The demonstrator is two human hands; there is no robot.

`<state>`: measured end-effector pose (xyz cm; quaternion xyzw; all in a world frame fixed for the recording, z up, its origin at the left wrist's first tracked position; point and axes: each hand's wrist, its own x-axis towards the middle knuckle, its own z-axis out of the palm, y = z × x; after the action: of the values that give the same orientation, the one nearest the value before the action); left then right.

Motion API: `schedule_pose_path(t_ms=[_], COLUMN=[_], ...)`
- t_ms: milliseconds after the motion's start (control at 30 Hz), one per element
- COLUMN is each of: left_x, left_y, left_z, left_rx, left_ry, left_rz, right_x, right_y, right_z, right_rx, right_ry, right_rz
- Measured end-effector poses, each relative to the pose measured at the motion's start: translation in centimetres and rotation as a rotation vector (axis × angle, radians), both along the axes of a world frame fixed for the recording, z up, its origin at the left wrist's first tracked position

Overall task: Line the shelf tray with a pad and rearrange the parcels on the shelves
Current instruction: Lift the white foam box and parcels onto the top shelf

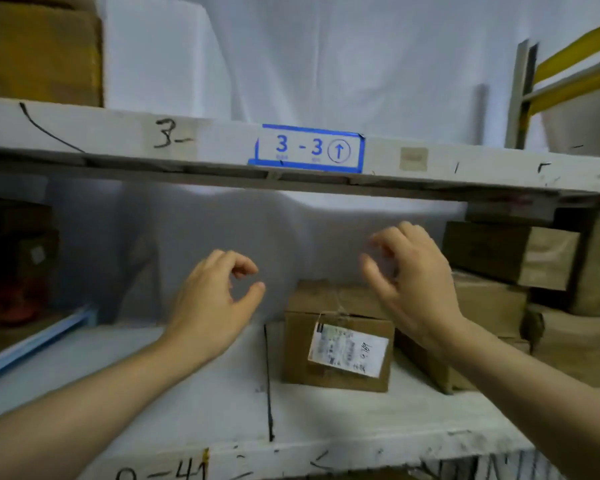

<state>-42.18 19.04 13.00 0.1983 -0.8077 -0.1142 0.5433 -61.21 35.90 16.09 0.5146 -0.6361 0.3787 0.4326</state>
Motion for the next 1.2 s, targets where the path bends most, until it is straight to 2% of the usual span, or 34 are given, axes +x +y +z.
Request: schedule_pose_path(t_ms=[100, 167, 267, 367, 567, 833, 1033, 1200], left_x=[-2.6, -4.0, -6.1, -8.4, -12.7, -14.0, -12.5, -10.5], left_y=[0.6, 0.8, 0.3, -0.6, -3.7, -4.4, -4.1, -2.8], left_z=[-2.4, -2.9, -3.2, -3.2, -5.1, -5.5, -4.9, -4.3], left_rx=[0.517, 0.762, 0.973, 1.117, 1.363, 1.560, 1.600, 1.541], left_ry=[-0.161, -0.238, -0.298, -0.252, -0.224, -0.186, -0.121, -0.112], left_rz=[-0.031, -0.101, -0.169, -0.219, -0.375, -0.447, -0.459, -0.498], right_x=[-3.5, -5.0, -6.9, -8.7, -10.9, -11.2, -9.6, -8.0], right_y=[1.4, 1.5, 0.4, -1.1, -4.2, -5.5, -4.8, -3.2], right_z=[-3.5, -5.0, -6.6, -8.2, -10.0, -11.2, -10.0, -9.7], right_rx=[0.179, 0.270, 0.331, 0.340, 0.316, 0.184, 0.049, -0.051], right_ry=[-0.418, -0.713, -1.157, -1.362, -1.594, -1.758, -1.817, -1.768], right_rz=[-0.099, -0.066, 0.055, 0.105, 0.225, 0.190, 0.331, 0.366])
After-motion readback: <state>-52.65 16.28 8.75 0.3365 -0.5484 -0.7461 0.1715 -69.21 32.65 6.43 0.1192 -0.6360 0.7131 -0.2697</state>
